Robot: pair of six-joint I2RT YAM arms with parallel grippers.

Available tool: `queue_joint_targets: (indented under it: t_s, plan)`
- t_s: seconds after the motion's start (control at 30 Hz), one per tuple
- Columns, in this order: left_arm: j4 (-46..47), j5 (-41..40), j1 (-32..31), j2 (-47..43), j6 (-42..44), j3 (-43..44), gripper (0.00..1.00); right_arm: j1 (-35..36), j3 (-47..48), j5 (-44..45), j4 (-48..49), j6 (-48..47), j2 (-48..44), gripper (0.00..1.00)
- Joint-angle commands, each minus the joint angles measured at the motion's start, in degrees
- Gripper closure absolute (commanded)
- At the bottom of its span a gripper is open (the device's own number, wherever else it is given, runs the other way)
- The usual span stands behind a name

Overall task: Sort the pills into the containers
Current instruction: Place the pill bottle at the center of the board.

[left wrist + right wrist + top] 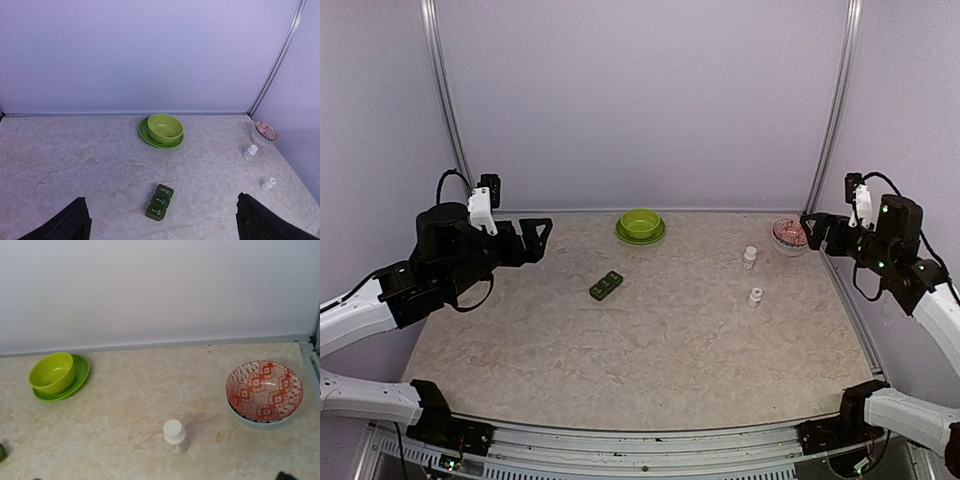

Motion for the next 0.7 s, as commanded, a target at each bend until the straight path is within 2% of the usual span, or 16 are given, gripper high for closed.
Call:
queue_joint_targets:
  t_s: [0.0,0.37,0.67]
  plan:
    - [2.16,0.87,-0.01,0.05,-0.57,-1.14,0.01,0.48,2.01,-2.94,0.41,-0.12,-2.22,0.0]
    - [2.63,0.05,0.0,-0.64,-1.3,-2.0,0.01,0.46,-1.47,-9.69,7.26,6.35,-8.16,0.0]
    - [3.35,0.39,0.0,1.69,-1.21,-2.19,0.01,0.51,-0.57,-15.99,6.88,5.41,-4.23,0.0]
